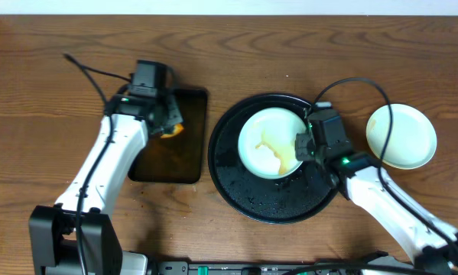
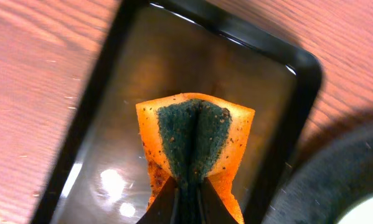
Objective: Clean dirty plates on tray and stack at the side
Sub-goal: 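Lift the pale blue plate with the right gripper and stack it on the pile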
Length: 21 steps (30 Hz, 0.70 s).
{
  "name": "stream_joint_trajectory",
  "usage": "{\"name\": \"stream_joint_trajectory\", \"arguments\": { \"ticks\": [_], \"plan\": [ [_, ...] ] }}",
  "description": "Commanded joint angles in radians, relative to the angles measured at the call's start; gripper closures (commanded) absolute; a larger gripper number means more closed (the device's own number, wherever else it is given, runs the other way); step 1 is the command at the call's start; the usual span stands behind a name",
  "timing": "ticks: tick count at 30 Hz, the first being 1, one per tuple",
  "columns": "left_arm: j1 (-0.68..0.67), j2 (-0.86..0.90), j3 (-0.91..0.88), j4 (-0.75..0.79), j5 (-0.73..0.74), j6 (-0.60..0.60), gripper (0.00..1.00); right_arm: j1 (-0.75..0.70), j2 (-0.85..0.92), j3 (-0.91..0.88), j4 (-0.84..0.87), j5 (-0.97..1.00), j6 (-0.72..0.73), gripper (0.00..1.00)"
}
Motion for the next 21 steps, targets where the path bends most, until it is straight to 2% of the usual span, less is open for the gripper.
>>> {"name": "stream_joint_trajectory", "arguments": {
  "ticks": [1,3,7,8,13,18,21],
  "plan": [
    [0.045,-0.003,0.002,-0.006,-0.016,0.017,0.92,0.005,-0.068,0.026,0.003,0.23,-0.107,0.99],
    [0.058,-0.003,0.002,-0.006,-0.016,0.017,0.92,0.005,-0.098,0.026,0.016,0.326,-0.172,0.99],
    [0.067,-0.003,0.002,-0.005,-0.016,0.017,0.92,0.005,-0.154,0.026,0.079,0.525,-0.393,0.99],
    [0.067,-0.003,0.002,-0.005,-0.016,0.017,0.91,0.006,-0.165,0.026,0.117,0.568,-0.51,0.99],
    [0.067,-0.003,0.002,-0.005,-0.016,0.017,0.92,0.016,-0.181,0.026,0.244,0.621,-0.746,0.99],
    [0.067,-0.003,0.002,-0.005,-0.016,0.017,0.92,0.091,-0.189,0.026,0.335,0.626,-0.901,0.99],
    [0.067,-0.003,0.002,-0.005,-0.016,0.017,0.92,0.155,-0.188,0.026,0.339,0.626,-0.947,0.99]
  ]
}}
